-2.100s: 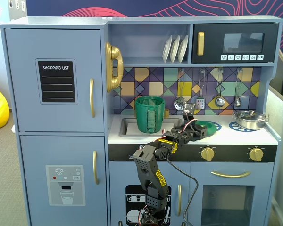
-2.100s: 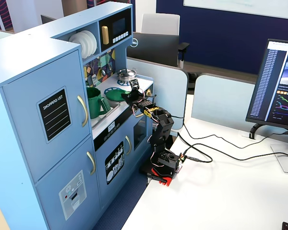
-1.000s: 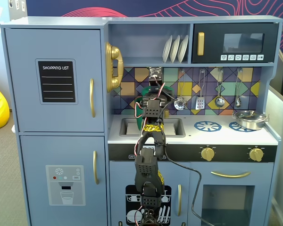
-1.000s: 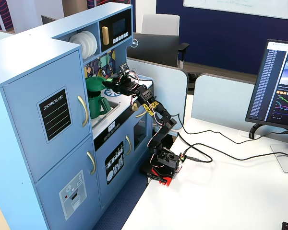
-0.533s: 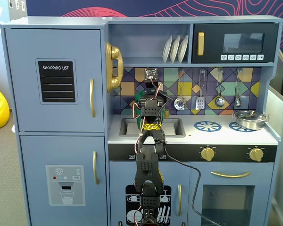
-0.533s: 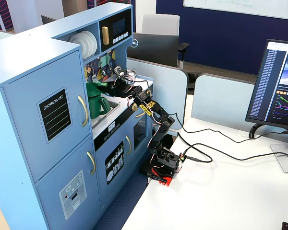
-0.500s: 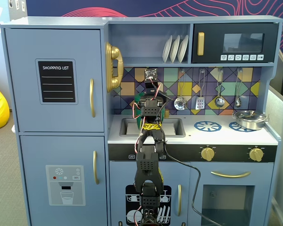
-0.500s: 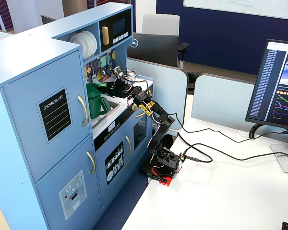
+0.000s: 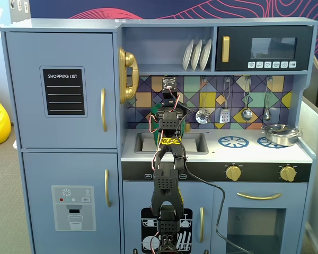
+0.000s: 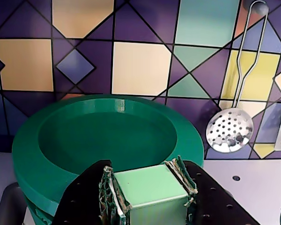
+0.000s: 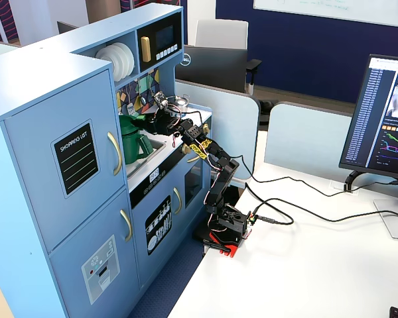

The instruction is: Pick up the lid from the counter and put it on the green recipient

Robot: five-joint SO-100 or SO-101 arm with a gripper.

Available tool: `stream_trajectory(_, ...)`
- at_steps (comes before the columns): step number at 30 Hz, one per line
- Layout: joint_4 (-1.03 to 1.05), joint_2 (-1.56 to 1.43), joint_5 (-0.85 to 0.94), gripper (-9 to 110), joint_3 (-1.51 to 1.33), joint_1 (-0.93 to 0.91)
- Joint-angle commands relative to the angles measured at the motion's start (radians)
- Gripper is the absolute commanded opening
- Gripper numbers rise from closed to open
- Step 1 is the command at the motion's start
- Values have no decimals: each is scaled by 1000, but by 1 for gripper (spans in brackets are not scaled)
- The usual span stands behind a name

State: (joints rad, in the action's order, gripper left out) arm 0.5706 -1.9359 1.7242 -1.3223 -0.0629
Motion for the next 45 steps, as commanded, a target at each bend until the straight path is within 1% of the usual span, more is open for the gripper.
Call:
stream_trajectory(1, -28, -52, 0, 0, 25, 0)
stream_trajectory(12, -21, -86, -17, 0, -57, -2)
stream_trajectory(14, -54, -77, -55, 14, -57, -2)
stream_trajectory(16, -77, -67, -55, 26, -55, -9)
stream_trajectory(18, -84, -67, -49, 31, -54, -12)
stream_trajectory(25, -67, -61, -60, 34, 38, -23)
stream_trajectory(27, -25, -84, -54, 33, 69, -18)
stream_trajectory(29, 63, -149, -43, 32, 57, -8)
stream_trajectory(34, 206, -405, -54, 29, -196, 21)
stream_trajectory(39, 222, -683, -97, 27, -589, 12)
stream_trajectory(42, 250, -862, -124, 24, -854, -2)
stream_trajectory(45, 333, -1063, -152, 16, -1118, 3)
